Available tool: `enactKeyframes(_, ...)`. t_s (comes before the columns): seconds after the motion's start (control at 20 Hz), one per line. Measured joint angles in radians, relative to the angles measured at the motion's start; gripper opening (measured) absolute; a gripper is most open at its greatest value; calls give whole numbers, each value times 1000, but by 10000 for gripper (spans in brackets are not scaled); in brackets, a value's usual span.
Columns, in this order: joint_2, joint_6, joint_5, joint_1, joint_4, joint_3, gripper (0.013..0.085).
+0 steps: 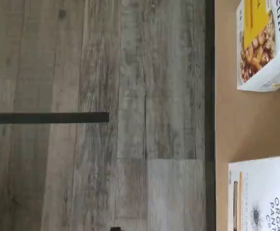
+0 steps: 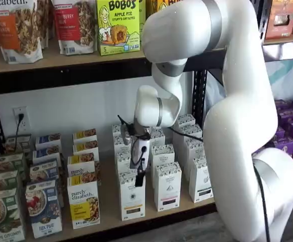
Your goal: Pick up the white box with a yellow strip in the middle, on the bottom shelf, the fourth box from the left
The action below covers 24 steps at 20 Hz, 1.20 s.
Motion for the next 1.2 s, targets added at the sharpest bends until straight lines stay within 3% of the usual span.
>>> enactKeyframes(0.25, 6, 12, 5, 4, -11, 3, 850)
enactKeyframes(0.65, 34, -79, -24, 6, 89, -16, 850)
enactKeyframes(1.2, 119, -72, -14, -16, 62, -117, 850)
